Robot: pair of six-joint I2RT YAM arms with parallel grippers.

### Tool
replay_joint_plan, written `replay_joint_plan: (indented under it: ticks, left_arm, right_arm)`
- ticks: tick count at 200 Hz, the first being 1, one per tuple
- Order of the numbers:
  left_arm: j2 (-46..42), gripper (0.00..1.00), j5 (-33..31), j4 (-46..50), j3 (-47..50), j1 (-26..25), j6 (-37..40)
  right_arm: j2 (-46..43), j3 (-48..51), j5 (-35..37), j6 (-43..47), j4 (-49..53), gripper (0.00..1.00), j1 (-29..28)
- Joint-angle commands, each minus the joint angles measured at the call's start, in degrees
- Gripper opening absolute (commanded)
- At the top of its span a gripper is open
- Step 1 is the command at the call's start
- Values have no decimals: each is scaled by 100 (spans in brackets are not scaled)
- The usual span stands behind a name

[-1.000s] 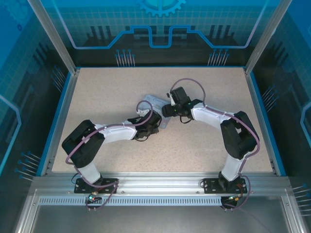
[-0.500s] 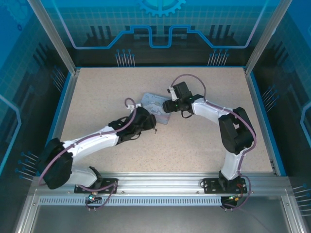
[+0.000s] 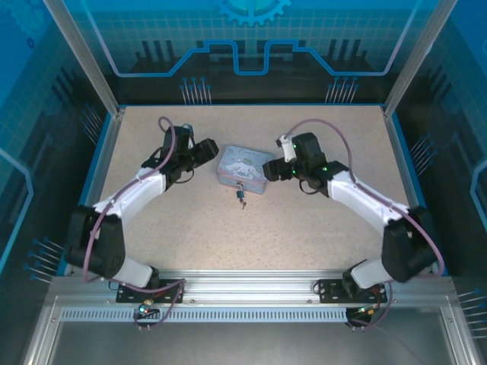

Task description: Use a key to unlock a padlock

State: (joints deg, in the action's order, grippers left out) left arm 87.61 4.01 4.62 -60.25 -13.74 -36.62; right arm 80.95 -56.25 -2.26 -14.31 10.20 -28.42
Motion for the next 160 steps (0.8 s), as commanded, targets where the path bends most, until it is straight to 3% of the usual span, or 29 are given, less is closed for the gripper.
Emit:
replay_joint_plan:
  ticks: [1, 26, 56, 117, 160]
  left_arm:
    - [694, 71, 977, -390, -451, 207, 131]
    - [1252, 75, 909, -355, -764, 222, 250]
    - [1707, 79, 1569, -394, -1021, 216, 139]
    - [1677, 78, 2039, -606, -530, -77, -72]
    - [1093, 76, 1916, -763, 164, -371, -243]
  right_arm:
    - [-75, 749, -670, -958, -498, 82, -370]
    - [237, 787, -285, -1174, -327, 91, -391]
    - [771, 421, -780, -1310, -519, 99, -100]
    - [2125, -628, -1819, -1491, -857, 100, 334]
    - [2631, -1368, -1897, -989, -519, 99, 498]
